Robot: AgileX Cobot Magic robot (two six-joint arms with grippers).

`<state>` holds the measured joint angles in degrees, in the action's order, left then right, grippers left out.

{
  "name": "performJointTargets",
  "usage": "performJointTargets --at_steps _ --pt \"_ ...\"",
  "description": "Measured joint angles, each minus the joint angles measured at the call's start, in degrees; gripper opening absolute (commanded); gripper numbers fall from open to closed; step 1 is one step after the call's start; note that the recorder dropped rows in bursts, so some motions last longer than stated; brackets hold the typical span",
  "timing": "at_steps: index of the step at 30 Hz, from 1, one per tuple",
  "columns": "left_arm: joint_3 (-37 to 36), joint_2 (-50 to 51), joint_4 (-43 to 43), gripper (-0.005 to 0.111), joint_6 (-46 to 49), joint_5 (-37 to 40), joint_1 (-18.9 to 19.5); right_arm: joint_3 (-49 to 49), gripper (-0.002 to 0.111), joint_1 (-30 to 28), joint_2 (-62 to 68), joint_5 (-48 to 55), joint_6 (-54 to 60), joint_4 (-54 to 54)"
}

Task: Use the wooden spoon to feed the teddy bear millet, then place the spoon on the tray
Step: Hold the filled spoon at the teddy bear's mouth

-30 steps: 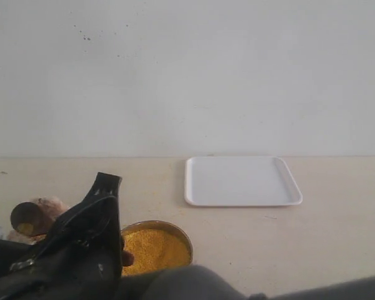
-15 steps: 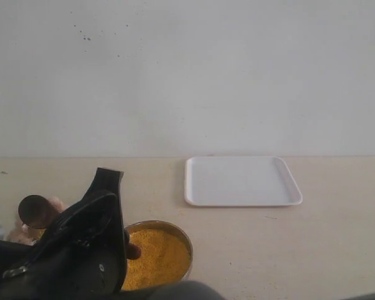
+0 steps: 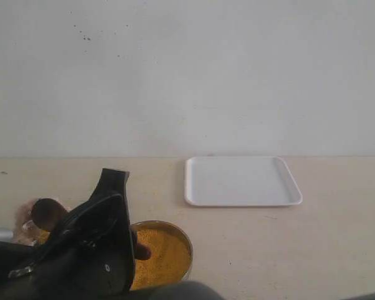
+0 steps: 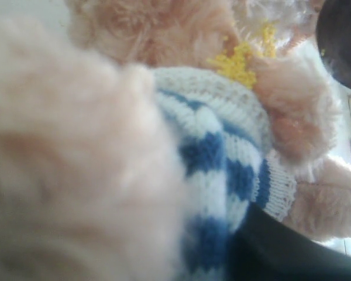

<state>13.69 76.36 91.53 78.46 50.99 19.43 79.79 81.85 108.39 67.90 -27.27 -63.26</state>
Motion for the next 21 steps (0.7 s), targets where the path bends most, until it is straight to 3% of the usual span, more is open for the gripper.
performJointTargets --at_steps 10,21 --pt "0.0 0.0 0.0 0.004 0.0 0.0 0.0 0.0 0.0 0.0 0.1 -4.93 -3.03 4.16" --pt "0.0 0.0 0.0 0.004 0.0 0.0 0.0 0.0 0.0 -0.1 0.1 1.49 -0.33 0.95"
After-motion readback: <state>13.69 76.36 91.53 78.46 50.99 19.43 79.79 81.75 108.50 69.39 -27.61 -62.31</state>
